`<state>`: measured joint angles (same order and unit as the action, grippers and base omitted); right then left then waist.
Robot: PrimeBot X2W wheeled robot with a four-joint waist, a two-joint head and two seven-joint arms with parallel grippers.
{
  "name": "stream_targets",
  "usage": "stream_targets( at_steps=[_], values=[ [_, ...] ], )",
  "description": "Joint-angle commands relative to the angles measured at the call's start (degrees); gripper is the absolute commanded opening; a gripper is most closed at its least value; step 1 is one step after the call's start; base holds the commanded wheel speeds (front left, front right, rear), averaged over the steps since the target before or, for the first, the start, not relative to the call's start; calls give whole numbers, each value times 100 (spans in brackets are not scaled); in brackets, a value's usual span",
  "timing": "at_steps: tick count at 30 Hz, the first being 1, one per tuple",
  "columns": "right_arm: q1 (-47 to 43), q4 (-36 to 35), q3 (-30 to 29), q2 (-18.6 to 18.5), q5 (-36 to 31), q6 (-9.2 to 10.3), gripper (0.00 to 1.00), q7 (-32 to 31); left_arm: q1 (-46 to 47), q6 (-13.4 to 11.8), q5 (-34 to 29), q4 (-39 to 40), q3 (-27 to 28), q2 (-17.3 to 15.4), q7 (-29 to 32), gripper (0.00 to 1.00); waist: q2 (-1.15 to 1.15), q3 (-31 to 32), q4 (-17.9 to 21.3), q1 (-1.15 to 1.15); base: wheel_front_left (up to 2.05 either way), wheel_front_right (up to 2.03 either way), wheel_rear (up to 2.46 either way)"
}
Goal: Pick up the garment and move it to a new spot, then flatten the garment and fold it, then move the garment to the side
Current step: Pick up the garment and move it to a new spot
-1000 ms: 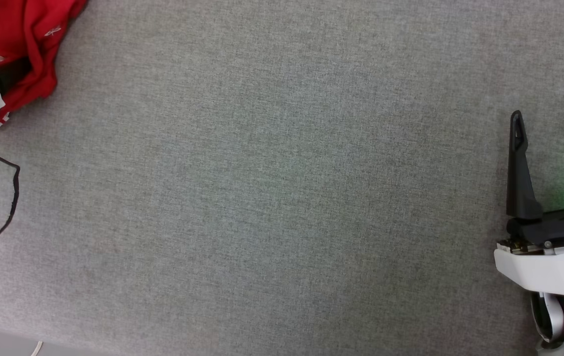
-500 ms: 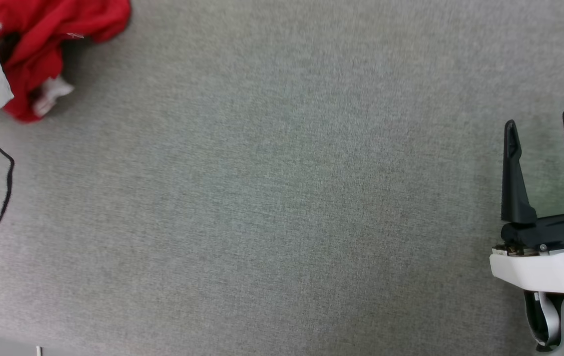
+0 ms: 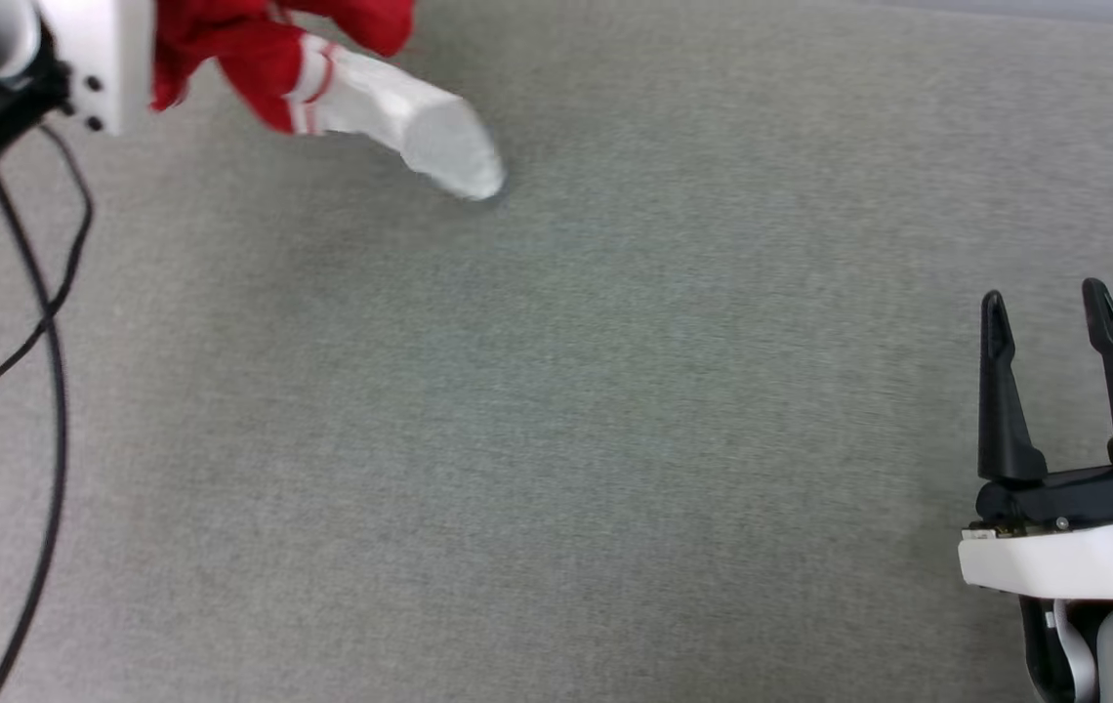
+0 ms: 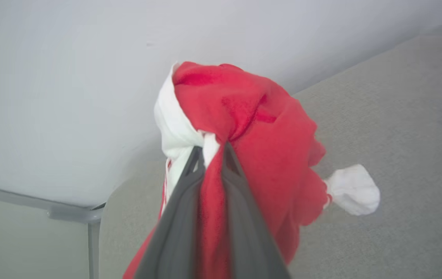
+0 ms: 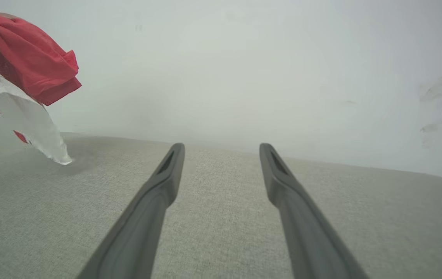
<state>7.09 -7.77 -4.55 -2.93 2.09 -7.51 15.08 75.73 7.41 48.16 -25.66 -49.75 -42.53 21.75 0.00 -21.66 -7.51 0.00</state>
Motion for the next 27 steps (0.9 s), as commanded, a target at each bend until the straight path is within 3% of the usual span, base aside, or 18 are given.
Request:
stream_targets(
  at_steps=[1,15,22,27],
  values=[
    [-51,9,-7,10,80,4,100,14,164,2,-29,143,-86,76,-20,0,0,170,234,0,0,0,0],
    [-129,104,-65,11,467,4,100,14,1001,1,-311,1217,-1042,1167,121,0,0,267,1368,0,0,0,0],
    [-78,122,-125,11,559,4,100,14,904,-4,-231,1506,-1669,1606,-22,0,0,208,1562,0,0,0,0],
    [-54,135,-165,11,593,4,100,14,456,-4,-131,1429,-2050,1599,-189,0,0,177,1506,0,0,0,0]
  ],
)
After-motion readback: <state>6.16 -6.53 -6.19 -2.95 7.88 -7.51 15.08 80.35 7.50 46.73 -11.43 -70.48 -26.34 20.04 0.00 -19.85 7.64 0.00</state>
